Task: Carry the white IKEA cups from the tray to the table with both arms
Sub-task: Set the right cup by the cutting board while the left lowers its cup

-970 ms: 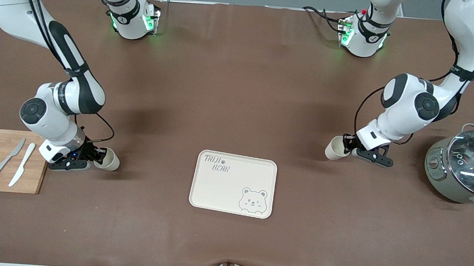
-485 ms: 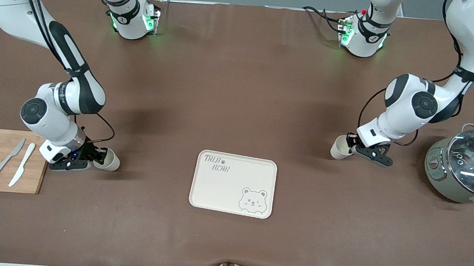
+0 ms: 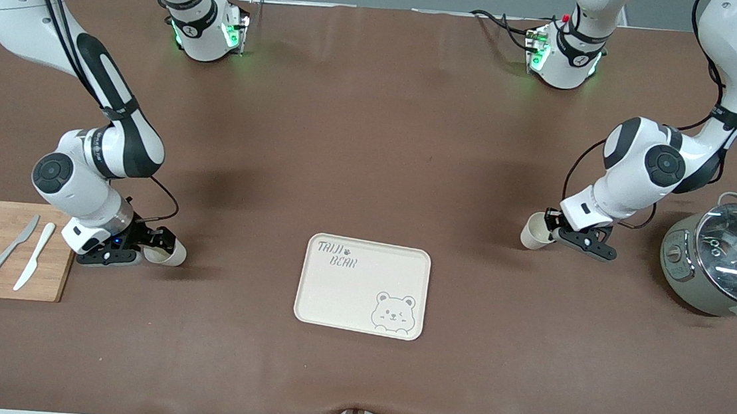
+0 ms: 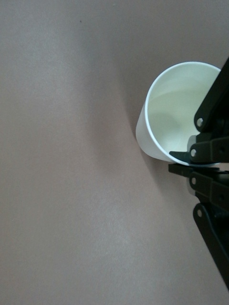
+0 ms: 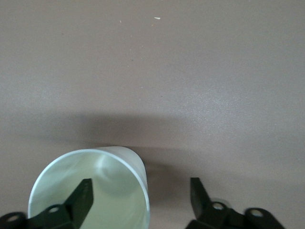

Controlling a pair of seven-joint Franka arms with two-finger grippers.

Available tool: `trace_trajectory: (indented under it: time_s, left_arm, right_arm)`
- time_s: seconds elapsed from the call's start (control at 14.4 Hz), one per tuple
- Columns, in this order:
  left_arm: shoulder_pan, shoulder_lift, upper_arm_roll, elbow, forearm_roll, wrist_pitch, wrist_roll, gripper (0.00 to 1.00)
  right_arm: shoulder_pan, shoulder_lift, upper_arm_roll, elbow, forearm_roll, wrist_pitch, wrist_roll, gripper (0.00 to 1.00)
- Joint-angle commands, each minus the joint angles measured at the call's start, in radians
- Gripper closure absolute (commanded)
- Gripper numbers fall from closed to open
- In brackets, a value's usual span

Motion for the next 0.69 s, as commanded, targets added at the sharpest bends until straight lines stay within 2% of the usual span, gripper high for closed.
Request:
trace_trajectory:
  time_s: [0.0,0.14,0.21,0.42,0.49,0.55,0.62]
  left_arm:
    - [0.013,0.048,0.020,0.007,0.071,0.034,-0.005,1.00]
    - [0.014,0.059,0.023,0.016,0.104,0.034,-0.011,1.00]
    - [0.013,0.060,0.030,0.017,0.108,0.034,-0.011,1.00]
    - [0.013,0.062,0.034,0.019,0.112,0.034,-0.008,1.00]
    - [0.011,0.062,0.034,0.025,0.112,0.032,-0.006,0.63]
    - [0.011,0.062,0.034,0.025,0.134,0.034,0.003,0.01]
    - [0.011,0.054,0.034,0.025,0.182,0.032,-0.020,0.00]
  right_arm:
    - [-0.024,-0.006,0.020,0.004,0.017,-0.002,-0.019,0.00]
    - [-0.024,-0.015,0.023,0.025,0.017,-0.029,-0.021,0.00]
    - [-0.024,-0.022,0.025,0.059,0.017,-0.098,-0.021,0.00]
    - [-0.018,-0.063,0.052,0.224,0.025,-0.413,-0.013,0.00]
    - [-0.019,-0.072,0.067,0.305,0.057,-0.533,-0.013,0.00]
    - [-0.016,-0.072,0.066,0.411,0.085,-0.663,-0.013,0.00]
    - [-0.013,-0.069,0.068,0.506,0.091,-0.795,-0.013,0.00]
